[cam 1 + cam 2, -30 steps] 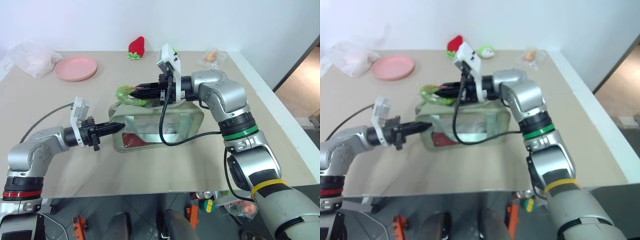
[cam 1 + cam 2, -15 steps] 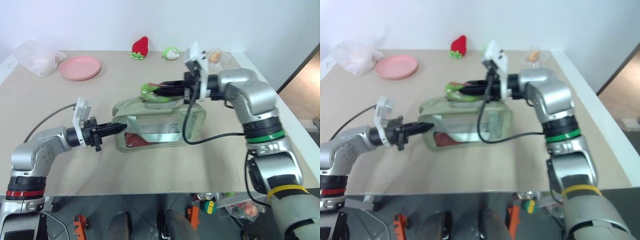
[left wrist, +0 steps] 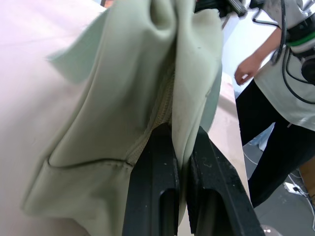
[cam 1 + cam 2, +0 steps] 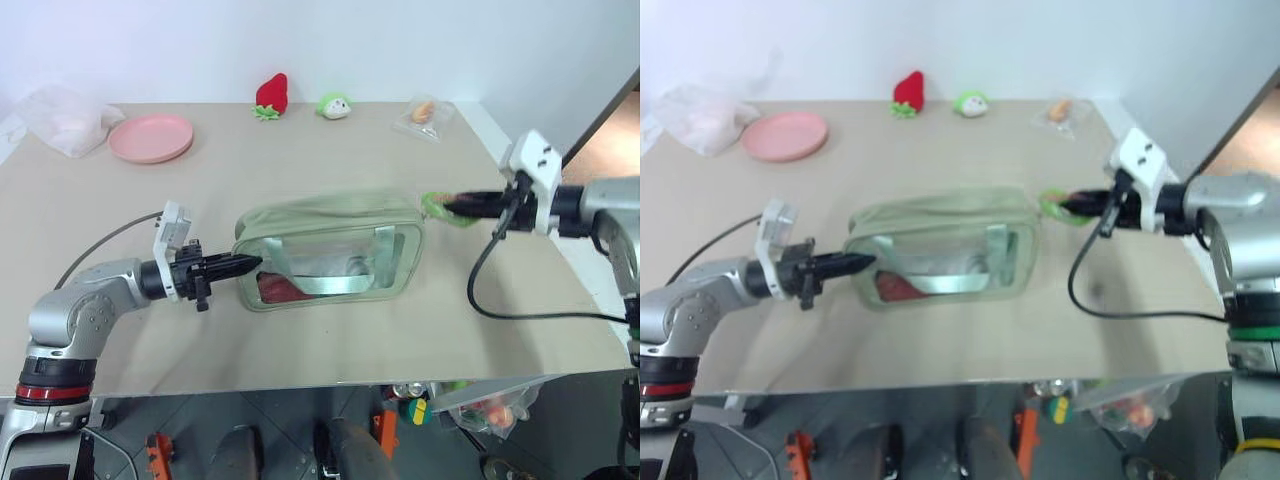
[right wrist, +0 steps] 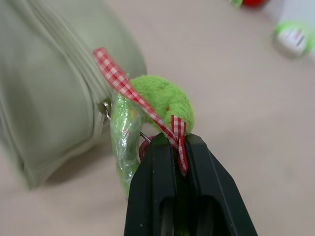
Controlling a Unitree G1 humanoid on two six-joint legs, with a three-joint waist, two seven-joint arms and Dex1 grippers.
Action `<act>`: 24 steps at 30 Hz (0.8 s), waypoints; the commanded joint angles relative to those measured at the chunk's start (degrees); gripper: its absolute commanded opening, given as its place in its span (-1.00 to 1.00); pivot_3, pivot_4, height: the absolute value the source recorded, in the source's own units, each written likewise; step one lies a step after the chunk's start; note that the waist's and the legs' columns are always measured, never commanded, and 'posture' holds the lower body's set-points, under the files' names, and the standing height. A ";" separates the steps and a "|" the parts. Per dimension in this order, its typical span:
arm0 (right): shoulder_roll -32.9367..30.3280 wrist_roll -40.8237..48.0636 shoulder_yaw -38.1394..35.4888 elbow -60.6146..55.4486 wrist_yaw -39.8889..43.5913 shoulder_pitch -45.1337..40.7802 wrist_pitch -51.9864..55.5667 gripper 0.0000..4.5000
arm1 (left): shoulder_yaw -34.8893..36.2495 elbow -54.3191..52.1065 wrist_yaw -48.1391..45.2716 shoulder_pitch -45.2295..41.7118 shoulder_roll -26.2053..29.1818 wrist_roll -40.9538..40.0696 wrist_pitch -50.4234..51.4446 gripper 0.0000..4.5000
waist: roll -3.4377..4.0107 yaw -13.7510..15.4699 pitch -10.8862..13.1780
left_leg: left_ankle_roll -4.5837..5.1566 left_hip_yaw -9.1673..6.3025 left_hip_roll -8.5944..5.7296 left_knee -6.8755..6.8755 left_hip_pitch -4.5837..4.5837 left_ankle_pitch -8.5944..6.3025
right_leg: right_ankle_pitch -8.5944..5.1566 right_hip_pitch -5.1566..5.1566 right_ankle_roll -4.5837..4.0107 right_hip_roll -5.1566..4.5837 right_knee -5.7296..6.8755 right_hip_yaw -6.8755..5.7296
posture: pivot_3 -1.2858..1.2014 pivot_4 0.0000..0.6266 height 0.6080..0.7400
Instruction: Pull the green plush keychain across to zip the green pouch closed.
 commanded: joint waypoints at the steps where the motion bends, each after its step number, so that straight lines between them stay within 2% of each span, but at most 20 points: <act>1: 5.07 3.87 -1.34 -5.79 -2.28 5.10 3.49 -0.99 | 3.58 0.36 0.60 0.29 2.19 -0.99 0.84 -0.97 | -0.04 -0.38 -0.02 | 0.00 0.02 0.04 0.00 0.12 0.00 | 0.00 0.08 0.00 0.04 0.00 0.02 | 0.03 -0.52 1.00; 5: 11.45 2.90 0.03 -5.57 -6.22 7.24 3.82 -0.99 | 3.95 0.68 1.53 -0.81 2.36 -1.86 2.70 -0.97 | 0.02 -0.73 0.01 | -0.02 0.06 0.14 -0.03 0.48 0.01 | 0.07 0.32 -0.08 0.15 0.03 0.09 | 0.03 -0.52 1.00; 8: 12.56 4.15 -0.83 -5.92 -6.10 7.26 4.91 -0.99 | 4.39 0.99 2.23 -1.59 2.65 -2.39 3.96 -0.97 | 0.06 -0.65 0.04 | -0.10 0.10 0.10 -0.03 0.47 0.12 | 0.18 0.28 -0.08 0.14 0.06 0.15 | 0.03 -0.52 1.00; 10: 12.55 5.29 -2.16 -5.69 -6.02 7.08 5.32 -0.67 | 4.67 0.99 2.45 -1.78 2.83 -2.55 4.34 -0.97 | 0.05 -0.65 0.03 | -0.10 0.11 0.10 -0.02 0.46 0.12 | 0.18 0.30 -0.07 0.13 0.04 0.15 | 0.03 -0.52 1.00; 11: 12.58 5.75 -2.89 -5.33 -6.16 6.79 5.60 -0.59 | 4.78 0.94 2.55 -1.75 2.87 -2.57 4.40 -0.97 | 0.05 -0.65 0.03 | -0.10 0.13 0.09 -0.02 0.46 0.12 | 0.18 0.29 -0.07 0.12 0.03 0.18 | 0.03 -0.52 1.00; 18: 11.42 8.35 -7.38 -5.06 -6.39 5.64 6.79 0.51 | 5.24 1.34 3.80 -1.99 2.66 -2.42 4.57 -0.97 | 0.05 -0.65 0.03 | -0.09 0.17 0.07 -0.09 0.43 0.11 | 0.16 0.24 -0.07 0.14 0.01 0.25 | 0.03 -0.52 1.00; 21: 10.43 12.72 -13.17 -5.17 -7.43 4.36 9.89 0.97 | 7.23 4.12 6.43 -4.53 2.09 -3.71 5.86 -0.52 | 0.05 -0.59 0.04 | -0.09 0.16 0.06 -0.09 0.42 0.11 | 0.17 0.24 -0.07 0.13 0.02 0.24 | 0.03 -0.52 1.00; 24: 9.39 16.16 -16.52 -7.53 -7.41 5.29 13.03 0.99 | 8.73 4.74 8.22 -5.59 2.12 -4.28 6.24 -0.07 | 0.04 -0.55 0.04 | -0.09 0.17 0.04 -0.07 0.42 0.11 | 0.18 0.24 -0.06 0.13 0.02 0.24 | 0.03 -0.52 1.00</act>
